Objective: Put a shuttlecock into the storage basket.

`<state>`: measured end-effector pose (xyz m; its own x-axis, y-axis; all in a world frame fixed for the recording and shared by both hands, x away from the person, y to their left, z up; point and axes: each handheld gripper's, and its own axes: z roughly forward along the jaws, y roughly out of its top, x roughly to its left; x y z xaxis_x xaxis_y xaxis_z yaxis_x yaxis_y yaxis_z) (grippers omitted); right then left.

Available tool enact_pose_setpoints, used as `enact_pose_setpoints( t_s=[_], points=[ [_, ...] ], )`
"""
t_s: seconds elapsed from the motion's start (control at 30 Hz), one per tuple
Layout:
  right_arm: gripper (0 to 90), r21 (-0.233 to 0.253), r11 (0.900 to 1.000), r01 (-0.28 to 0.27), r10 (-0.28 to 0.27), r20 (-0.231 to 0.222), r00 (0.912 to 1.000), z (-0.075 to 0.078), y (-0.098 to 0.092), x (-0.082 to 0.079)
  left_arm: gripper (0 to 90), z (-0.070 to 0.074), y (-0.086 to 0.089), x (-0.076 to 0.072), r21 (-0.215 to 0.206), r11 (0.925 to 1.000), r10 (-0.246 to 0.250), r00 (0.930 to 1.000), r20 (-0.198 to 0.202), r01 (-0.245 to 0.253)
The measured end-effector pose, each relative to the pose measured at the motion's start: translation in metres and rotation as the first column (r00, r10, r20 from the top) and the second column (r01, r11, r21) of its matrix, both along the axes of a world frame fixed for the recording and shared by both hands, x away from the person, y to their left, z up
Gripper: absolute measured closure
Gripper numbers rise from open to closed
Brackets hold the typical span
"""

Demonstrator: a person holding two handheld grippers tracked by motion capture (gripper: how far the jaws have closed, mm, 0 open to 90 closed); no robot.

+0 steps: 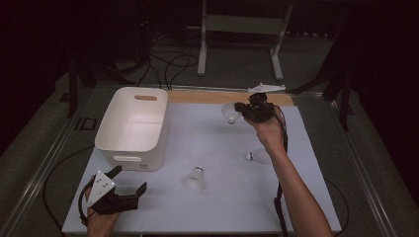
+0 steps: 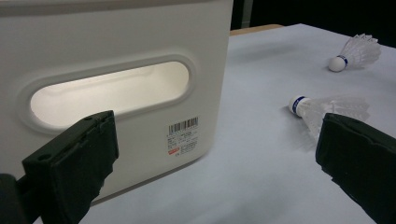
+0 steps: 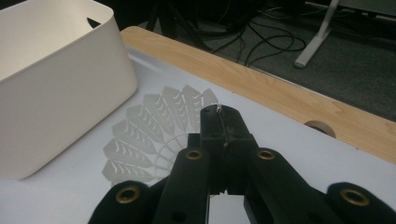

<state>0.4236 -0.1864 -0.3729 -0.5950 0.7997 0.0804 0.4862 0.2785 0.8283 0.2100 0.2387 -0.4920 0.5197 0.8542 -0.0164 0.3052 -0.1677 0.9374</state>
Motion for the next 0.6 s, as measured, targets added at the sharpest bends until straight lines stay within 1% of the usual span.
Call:
enact_pose_setpoints(
  t_s=[0.6],
  points=[
    [89.5,0.013,1.0,-0.019,0.019,0.014,0.9997,0.0095,0.0105,-0.0001,0.0,0.0,0.0006,0.0,-0.002,1.0,0.005,1.0,-0.001,-0.005]
  ],
)
